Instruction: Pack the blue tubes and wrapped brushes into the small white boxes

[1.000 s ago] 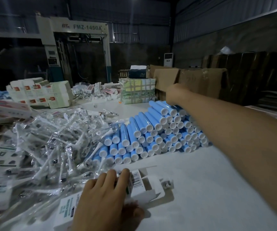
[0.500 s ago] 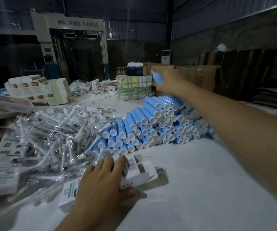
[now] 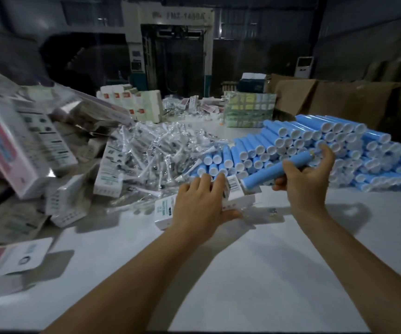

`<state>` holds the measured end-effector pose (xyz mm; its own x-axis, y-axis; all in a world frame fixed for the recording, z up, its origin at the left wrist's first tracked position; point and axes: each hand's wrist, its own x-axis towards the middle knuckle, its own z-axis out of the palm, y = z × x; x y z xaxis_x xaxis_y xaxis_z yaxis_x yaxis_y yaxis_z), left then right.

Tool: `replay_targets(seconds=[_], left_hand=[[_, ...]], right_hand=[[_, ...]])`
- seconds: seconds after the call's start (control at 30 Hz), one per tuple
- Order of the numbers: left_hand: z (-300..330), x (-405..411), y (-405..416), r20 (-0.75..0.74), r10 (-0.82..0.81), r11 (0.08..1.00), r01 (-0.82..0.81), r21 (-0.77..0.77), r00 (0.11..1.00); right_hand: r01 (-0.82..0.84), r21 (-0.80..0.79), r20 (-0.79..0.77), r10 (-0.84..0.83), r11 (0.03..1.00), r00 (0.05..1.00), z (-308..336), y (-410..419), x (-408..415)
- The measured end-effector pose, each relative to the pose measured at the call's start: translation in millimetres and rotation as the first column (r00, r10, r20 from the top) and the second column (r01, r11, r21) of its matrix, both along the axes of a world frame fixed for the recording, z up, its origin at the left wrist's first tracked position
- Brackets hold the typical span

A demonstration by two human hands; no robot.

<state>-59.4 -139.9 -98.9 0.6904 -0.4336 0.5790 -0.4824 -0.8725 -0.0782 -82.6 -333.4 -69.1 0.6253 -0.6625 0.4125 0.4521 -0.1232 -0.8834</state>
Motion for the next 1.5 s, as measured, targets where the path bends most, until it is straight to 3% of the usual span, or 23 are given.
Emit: replay_targets(seconds=[0.17, 0.27, 0.37, 0.4, 0.43, 0.47, 0.53, 0.6, 0.67, 0.7, 0.73, 0.8, 0.87, 0.9, 0.97, 1.03, 1.07, 1.17, 1.33, 1.5], left_hand=[[1, -3, -1, 0.03, 0.019, 0.999, -0.018, -0.051, 0.999], [2, -4, -3, 0.075, 0.007, 0.996, 0.0, -0.087, 0.997], [2, 1, 4, 0.073, 0.033, 0.994, -0.025, -0.107, 0.997], [2, 3, 8, 0.07, 0.044, 0.991, -0.034, -0.128, 0.997], [3, 5, 11, 0.059, 0.051, 0.988, -0.042, -0.15, 0.997], [4, 7, 14, 0.043, 0.058, 0.985, -0.05, -0.166, 0.997], [6, 11, 17, 0.031, 0.065, 0.982, -0.059, -0.182, 0.997], [7, 11, 19, 0.04, 0.06, 0.978, -0.051, -0.2, 0.997], [8, 10, 20, 0.059, 0.044, 0.974, -0.03, -0.226, 0.997], [8, 9, 19, 0.064, 0.038, 0.972, -0.022, -0.236, 0.997], [9, 9, 19, 0.068, 0.033, 0.97, -0.016, -0.242, 0.997], [8, 8, 19, 0.083, 0.038, 0.969, -0.017, -0.248, 0.996], [8, 8, 18, 0.073, 0.046, 0.97, -0.027, -0.242, 0.996], [8, 8, 18, 0.059, 0.043, 0.972, -0.029, -0.231, 0.997], [6, 7, 16, 0.046, 0.035, 0.978, -0.024, -0.208, 0.998], [5, 7, 13, 0.058, 0.024, 0.979, -0.012, -0.202, 0.998], [5, 6, 12, 0.059, 0.019, 0.98, -0.007, -0.198, 0.998], [5, 4, 8, 0.076, 0.017, 0.982, -0.002, -0.189, 0.997], [4, -1, 1, 0.099, 0.007, 0.984, 0.011, -0.177, 0.995], [5, -1, -3, 0.081, 0.016, 0.988, -0.003, -0.152, 0.997]], right_hand=[[-0.081, -0.015, -0.021, 0.08, 0.997, 0.997, -14, 17, -5], [-0.124, -0.176, -0.133, 0.101, 0.977, 0.986, -19, 28, -4], [-0.104, -0.197, -0.171, 0.07, 0.975, 0.983, -15, 20, -3], [-0.102, -0.276, -0.204, 0.046, 0.956, 0.978, -15, 15, -3], [-0.136, -0.424, -0.272, 0.018, 0.896, 0.962, -16, 12, -3], [-0.227, -0.588, -0.373, -0.011, 0.777, 0.928, -19, 10, -3], [-0.463, -0.798, -0.556, -0.176, 0.386, 0.812, -23, 11, -1], [-0.58, -0.814, -0.551, -0.356, 0.031, 0.755, -24, 18, 1], [-0.574, -0.814, -0.495, -0.412, -0.088, 0.765, -22, 23, 1], [-0.538, -0.84, -0.464, -0.414, -0.077, 0.783, -20, 22, 2], [-0.471, -0.882, -0.431, -0.4, -0.002, 0.809, -17, 21, 2], [-0.176, -0.93, -0.269, -0.273, 0.322, 0.924, -12, 15, 0], [0.138, -0.713, 0.043, -0.154, 0.688, 0.987, 1, 8, -5], [0.195, -0.54, 0.187, -0.109, 0.819, 0.976, 10, 4, -7], [0.11, -0.221, 0.331, -0.032, 0.969, 0.943, 24, 3, -11], [-0.029, -0.026, 0.29, 0.035, 0.999, 0.956, 27, 9, -12], [-0.056, -0.001, 0.234, 0.055, 0.998, 0.971, 24, 15, -11], [-0.03, -0.058, 0.094, 0.035, 0.998, 0.995, 8, 33, -4], [-0.03, -0.088, 0.026, 0.033, 0.996, 0.999, -2, 57, 0], [-0.153, -0.151, -0.079, 0.143, 0.977, 0.987, -13, 67, -5]])
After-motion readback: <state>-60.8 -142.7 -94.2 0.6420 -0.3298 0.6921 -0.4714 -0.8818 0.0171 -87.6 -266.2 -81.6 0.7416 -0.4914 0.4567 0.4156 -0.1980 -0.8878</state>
